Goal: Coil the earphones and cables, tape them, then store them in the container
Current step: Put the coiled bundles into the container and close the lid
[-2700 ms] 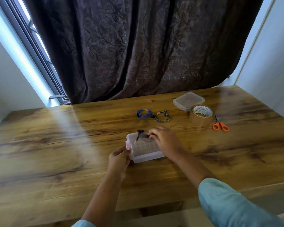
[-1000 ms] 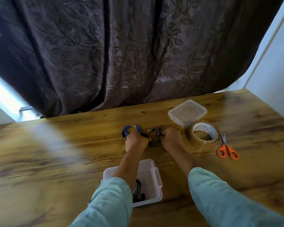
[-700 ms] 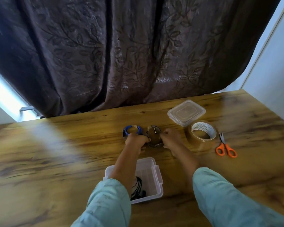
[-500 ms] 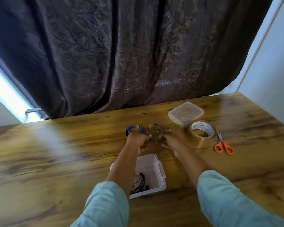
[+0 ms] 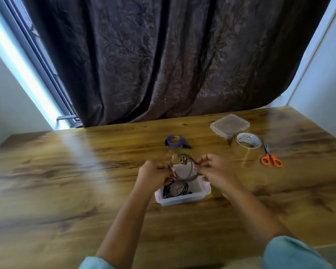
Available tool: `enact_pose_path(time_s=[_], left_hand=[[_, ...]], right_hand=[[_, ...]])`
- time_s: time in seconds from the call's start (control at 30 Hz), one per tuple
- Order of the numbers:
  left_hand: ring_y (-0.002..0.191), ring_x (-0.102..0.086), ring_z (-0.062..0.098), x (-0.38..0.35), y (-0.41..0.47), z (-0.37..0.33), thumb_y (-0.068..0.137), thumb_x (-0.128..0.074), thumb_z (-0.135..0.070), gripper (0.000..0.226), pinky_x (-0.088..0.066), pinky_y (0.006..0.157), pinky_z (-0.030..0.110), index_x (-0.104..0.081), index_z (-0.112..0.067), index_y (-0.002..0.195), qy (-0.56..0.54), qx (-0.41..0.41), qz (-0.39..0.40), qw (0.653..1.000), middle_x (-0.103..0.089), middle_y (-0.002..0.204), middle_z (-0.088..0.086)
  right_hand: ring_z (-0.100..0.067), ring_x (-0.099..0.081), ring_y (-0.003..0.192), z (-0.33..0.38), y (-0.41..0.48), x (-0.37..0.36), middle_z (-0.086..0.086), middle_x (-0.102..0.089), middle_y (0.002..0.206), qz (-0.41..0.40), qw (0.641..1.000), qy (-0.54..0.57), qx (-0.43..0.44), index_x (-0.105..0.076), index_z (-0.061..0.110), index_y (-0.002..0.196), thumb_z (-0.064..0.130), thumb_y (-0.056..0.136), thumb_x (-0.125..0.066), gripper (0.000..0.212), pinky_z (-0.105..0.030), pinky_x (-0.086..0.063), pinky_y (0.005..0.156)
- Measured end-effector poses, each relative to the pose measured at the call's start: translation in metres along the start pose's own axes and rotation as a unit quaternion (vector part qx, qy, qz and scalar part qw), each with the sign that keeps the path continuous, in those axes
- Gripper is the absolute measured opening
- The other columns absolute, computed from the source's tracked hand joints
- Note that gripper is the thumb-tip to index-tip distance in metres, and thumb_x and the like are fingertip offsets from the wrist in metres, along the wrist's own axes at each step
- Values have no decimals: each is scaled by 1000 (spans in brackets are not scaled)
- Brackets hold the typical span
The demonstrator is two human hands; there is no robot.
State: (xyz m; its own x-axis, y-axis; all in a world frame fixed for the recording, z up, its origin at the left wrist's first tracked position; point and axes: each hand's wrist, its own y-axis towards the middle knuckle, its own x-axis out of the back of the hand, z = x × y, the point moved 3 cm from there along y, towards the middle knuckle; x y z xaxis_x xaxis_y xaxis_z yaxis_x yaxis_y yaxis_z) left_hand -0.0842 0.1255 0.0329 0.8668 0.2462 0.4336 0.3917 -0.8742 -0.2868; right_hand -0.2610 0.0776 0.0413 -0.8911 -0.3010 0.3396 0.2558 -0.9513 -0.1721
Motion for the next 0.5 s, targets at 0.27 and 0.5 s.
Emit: enact_pose_path(time_s=[0.27,0.5], left_hand=[[76,-69,21,-25,11,10,83,-56,-15,18,-59,69,32,-68,-4,91,227,7,33,973,-71,86,10],[101,-61,27,-41,10,10,90,-52,-21,32,-51,75,33,-55,-5,118,354,5,38,935,-53,119,15]], right_hand=[[-12,-64,80,-23,8,-13,10,-67,83,-71,957,-279,22,-48,35,68,25,83,-70,27,-33,-55,68],[-17,-56,97,-17,9,-28,2,-66,101,-108,870,-475,77,-64,25,101,20,90,-60,13,-27,-47,61]])
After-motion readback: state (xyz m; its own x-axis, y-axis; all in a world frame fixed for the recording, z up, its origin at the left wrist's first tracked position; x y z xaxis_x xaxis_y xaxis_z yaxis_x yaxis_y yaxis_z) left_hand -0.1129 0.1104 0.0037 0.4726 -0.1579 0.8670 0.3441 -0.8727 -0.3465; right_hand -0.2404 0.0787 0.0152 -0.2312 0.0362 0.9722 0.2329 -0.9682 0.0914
